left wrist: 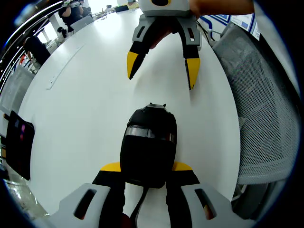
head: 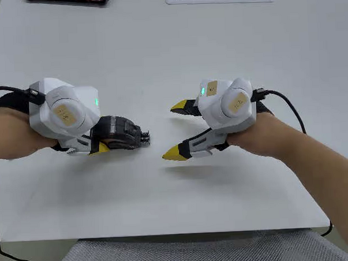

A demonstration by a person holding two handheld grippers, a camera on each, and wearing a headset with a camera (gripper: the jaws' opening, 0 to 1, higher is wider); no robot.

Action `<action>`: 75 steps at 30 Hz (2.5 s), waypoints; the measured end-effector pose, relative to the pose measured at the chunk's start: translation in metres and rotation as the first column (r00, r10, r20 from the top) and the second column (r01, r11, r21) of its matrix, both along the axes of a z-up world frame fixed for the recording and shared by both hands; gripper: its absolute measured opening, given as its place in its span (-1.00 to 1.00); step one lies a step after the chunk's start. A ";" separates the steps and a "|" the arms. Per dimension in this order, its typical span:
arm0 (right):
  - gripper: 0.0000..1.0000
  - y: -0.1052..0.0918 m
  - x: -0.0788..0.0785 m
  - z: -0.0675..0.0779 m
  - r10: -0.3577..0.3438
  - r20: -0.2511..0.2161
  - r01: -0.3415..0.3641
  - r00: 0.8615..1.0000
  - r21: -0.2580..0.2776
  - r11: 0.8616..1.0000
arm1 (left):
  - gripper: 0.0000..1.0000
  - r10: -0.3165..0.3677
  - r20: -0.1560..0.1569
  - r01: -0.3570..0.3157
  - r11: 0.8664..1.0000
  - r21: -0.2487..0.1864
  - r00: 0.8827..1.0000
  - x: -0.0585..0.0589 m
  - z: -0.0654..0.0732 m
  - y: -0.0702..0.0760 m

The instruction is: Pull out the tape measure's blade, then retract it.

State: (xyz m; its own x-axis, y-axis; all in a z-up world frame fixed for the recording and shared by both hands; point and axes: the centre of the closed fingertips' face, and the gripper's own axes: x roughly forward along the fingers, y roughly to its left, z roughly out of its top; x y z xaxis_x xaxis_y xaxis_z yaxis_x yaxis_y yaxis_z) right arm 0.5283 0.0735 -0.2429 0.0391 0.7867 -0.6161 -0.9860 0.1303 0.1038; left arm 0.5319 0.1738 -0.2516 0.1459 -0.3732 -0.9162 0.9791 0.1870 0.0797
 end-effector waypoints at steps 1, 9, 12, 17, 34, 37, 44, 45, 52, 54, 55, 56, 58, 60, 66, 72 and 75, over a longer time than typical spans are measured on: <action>0.19 0.001 0.000 -0.001 0.003 0.000 -0.003 1.000 -0.001 1.000 | -0.44 0.000 -0.001 0.000 1.000 0.000 1.000 0.000 0.000 0.000; 0.05 0.010 0.000 -0.006 0.026 -0.001 -0.026 1.000 0.004 1.000 | -0.44 0.000 -0.004 0.000 1.000 0.003 1.000 0.000 0.000 0.001; 0.00 0.013 0.001 -0.006 0.029 0.006 -0.029 1.000 0.012 1.000 | -0.44 -0.001 -0.005 0.001 1.000 0.004 1.000 0.000 0.000 0.001; -0.10 0.018 0.002 -0.009 0.035 0.013 -0.036 0.999 0.019 0.999 | -0.44 -0.001 -0.006 0.001 1.000 0.004 1.000 -0.001 0.000 0.001; -0.37 0.031 0.001 -0.015 0.058 0.013 -0.058 0.998 0.049 0.997 | -0.44 -0.002 -0.009 0.002 1.000 0.004 1.000 0.000 0.000 0.000; -0.40 0.033 0.001 -0.016 0.062 0.016 -0.063 0.998 0.052 0.997 | -0.44 -0.003 -0.009 0.003 1.000 0.004 1.000 0.000 0.000 0.000; -0.50 0.036 -0.002 -0.019 0.080 0.018 -0.081 0.997 0.057 0.995 | -0.44 -0.004 -0.007 0.004 1.000 0.005 1.000 0.000 -0.001 0.000; -0.51 0.037 -0.002 -0.019 0.081 0.019 -0.082 0.997 0.058 0.995 | -0.44 -0.004 -0.007 0.004 1.000 0.005 1.000 0.000 -0.001 0.000; -0.59 0.042 -0.005 -0.020 0.099 0.017 -0.100 0.995 0.071 0.992 | -0.44 -0.005 -0.007 0.005 1.000 0.004 1.000 0.000 -0.001 0.000; -0.63 0.042 -0.005 -0.021 0.102 0.022 -0.103 0.995 0.072 0.992 | -0.44 -0.006 -0.006 0.006 1.000 0.004 1.000 0.000 -0.001 0.000; -0.64 0.043 -0.005 -0.021 0.102 0.021 -0.103 0.995 0.072 0.992 | -0.44 -0.006 -0.005 0.006 1.000 0.005 1.000 0.001 -0.001 0.000; -0.66 0.043 -0.005 -0.021 0.104 0.022 -0.105 0.994 0.072 0.992 | -0.44 -0.007 -0.005 0.007 1.000 0.005 1.000 0.001 -0.001 0.000; -0.67 0.043 -0.005 -0.021 0.104 0.024 -0.106 0.994 0.072 0.992 | -0.44 -0.007 -0.005 0.007 1.000 0.005 1.000 0.001 -0.001 0.000; -0.71 0.043 -0.005 -0.021 0.106 0.027 -0.108 0.994 0.072 0.992 | -0.44 -0.007 -0.005 0.007 1.000 0.005 1.000 0.001 -0.001 0.000; -0.74 0.044 -0.005 -0.022 0.103 0.032 -0.105 0.994 0.072 0.992 | -0.44 -0.006 -0.004 0.006 1.000 0.006 1.000 0.000 -0.001 0.000; -0.74 0.044 -0.005 -0.022 0.100 0.033 -0.102 0.994 0.071 0.992 | -0.44 -0.006 -0.002 0.006 1.000 0.005 1.000 0.000 -0.001 0.000; -0.75 0.044 -0.005 -0.023 0.094 0.035 -0.096 0.995 0.069 0.993 | -0.44 -0.005 -0.002 0.005 1.000 0.004 1.000 -0.001 -0.001 -0.001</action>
State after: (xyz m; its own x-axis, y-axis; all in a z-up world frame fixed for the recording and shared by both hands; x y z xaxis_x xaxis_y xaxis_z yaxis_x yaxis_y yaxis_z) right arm 0.5232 0.1178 -0.2658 -0.0196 0.8291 -0.5588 -0.9965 0.0292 0.0782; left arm 0.5313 0.1733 -0.2523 0.1426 -0.3704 -0.9179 0.9801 0.1821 0.0788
